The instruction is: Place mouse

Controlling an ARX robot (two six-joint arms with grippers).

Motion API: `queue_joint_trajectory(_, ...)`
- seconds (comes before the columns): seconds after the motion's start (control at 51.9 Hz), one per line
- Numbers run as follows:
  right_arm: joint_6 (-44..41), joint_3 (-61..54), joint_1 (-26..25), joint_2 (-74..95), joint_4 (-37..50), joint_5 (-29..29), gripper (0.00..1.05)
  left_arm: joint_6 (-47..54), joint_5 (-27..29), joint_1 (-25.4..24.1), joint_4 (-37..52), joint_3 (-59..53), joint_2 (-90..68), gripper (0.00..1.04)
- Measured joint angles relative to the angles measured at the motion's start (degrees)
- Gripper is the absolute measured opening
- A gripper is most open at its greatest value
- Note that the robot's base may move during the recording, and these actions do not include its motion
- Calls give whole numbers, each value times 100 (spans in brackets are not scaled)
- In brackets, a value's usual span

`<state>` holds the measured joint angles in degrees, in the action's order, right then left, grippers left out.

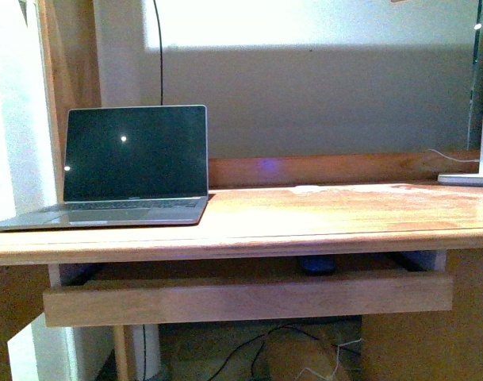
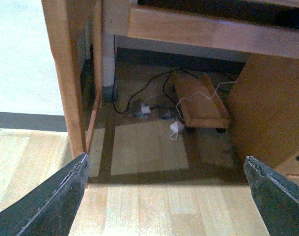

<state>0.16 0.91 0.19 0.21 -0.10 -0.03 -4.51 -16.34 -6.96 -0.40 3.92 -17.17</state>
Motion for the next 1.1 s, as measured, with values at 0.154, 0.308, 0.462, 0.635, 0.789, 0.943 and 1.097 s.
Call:
queue_joint_trajectory(0.154,0,0,0,0,0,2,97,1532,-385,-643,2433,756,-2903,97)
queue_joint_trajectory(0.308,-2,0,0,0,0,2,97,3600,-487,-649,4273,1587,-5200,97)
queue_joint_trajectory(0.462,0,0,0,0,0,2,97,5556,-1056,-525,5539,2118,-6725,97)
queue_joint_trajectory(0.635,0,0,0,0,0,2,97,6832,-1600,-380,5890,2771,-7809,97)
queue_joint_trajectory(0.789,0,0,0,0,0,2,97,7493,-1718,-289,5759,3381,-8498,97)
queue_joint_trajectory(0.943,0,0,0,0,0,2,97,7971,-1821,-149,5687,4266,-9300,97)
queue_joint_trajectory(1.097,0,0,0,0,0,2,97,8314,-1926,35,5265,5029,-9875,97)
